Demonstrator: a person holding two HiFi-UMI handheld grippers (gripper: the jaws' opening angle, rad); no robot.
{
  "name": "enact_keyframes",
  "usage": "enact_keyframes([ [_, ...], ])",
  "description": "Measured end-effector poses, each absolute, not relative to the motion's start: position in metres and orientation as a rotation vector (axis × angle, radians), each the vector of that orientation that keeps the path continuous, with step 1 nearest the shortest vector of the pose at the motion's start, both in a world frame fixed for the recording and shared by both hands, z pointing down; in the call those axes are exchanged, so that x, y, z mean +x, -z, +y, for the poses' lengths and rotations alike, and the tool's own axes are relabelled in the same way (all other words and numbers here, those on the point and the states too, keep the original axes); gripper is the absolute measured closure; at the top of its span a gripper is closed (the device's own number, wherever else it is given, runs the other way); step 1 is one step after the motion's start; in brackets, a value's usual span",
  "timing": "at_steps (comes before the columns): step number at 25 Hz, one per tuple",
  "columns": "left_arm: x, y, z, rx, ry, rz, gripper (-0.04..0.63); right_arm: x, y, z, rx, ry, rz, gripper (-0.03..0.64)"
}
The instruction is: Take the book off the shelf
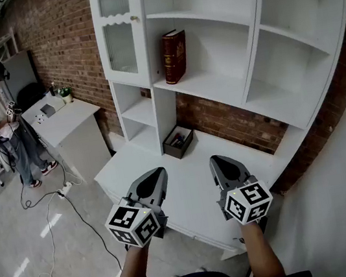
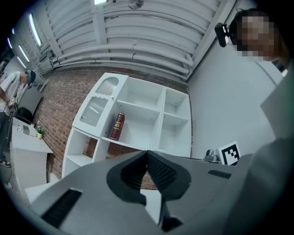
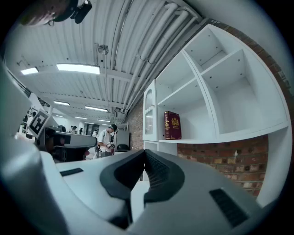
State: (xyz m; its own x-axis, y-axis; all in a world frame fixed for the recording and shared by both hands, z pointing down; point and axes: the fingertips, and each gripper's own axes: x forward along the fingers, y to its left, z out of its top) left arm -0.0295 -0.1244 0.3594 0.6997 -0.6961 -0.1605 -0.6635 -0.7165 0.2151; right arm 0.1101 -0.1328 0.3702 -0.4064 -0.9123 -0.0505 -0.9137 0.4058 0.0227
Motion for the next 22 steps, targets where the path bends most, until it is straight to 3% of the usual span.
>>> enact_keyframes([
  [22,-0.004,-0.355,-0.127,2.762,0.36,-1.138,0.578,0.125,-0.363,-0.138,-1.598,-0.048,2.6,0.597],
])
